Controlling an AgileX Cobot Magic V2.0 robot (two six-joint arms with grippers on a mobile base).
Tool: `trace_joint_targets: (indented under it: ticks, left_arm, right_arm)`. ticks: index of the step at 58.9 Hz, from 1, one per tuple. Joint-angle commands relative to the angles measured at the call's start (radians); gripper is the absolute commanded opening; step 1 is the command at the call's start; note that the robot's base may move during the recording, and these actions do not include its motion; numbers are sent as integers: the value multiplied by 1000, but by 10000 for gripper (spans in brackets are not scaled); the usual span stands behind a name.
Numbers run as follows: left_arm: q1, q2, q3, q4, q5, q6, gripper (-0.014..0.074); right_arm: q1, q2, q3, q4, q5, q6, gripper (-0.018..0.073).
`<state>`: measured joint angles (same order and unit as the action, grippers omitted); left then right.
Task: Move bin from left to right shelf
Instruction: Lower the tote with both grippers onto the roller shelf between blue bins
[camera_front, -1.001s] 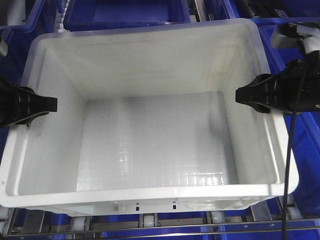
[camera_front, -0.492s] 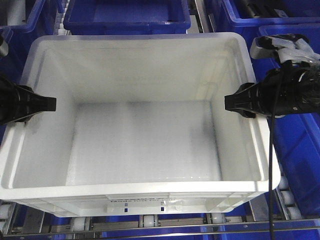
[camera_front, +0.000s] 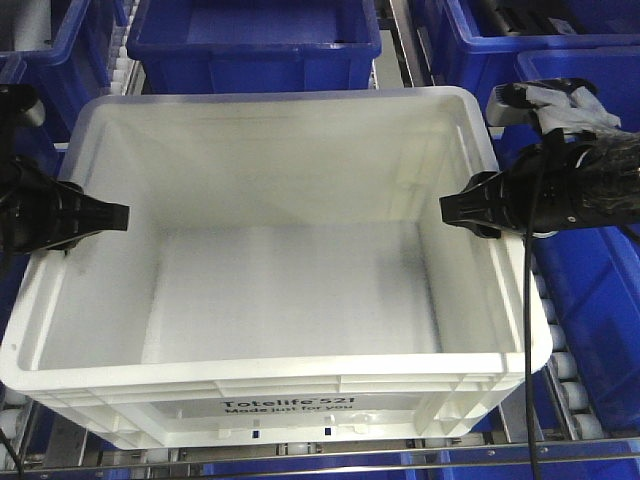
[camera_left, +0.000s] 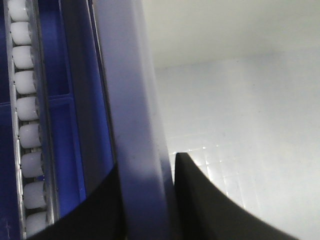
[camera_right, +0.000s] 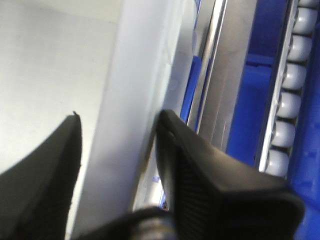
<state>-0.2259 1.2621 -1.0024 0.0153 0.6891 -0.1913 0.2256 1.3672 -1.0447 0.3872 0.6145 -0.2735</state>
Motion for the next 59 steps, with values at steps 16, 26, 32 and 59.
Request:
trace_joint_targets:
  ticks: [16,26,32,59]
  left_arm:
    - [-4,-7,-40,12,-134,21,-6]
    - [-4,7,-40,12,-131,21,-6]
    - [-4,7,-40,12,-137,21,-6]
    - [-4,17,-40,12,-168,21,-6]
  right_arm:
    - [-7,-2,-43,15,-131,-52,-5]
    - [-7,0,-43,13,-137,-52,-5]
    - [-7,0,-43,14,-150,-57,-5]
    - [-7,0,-43,14,-161,-59,-5]
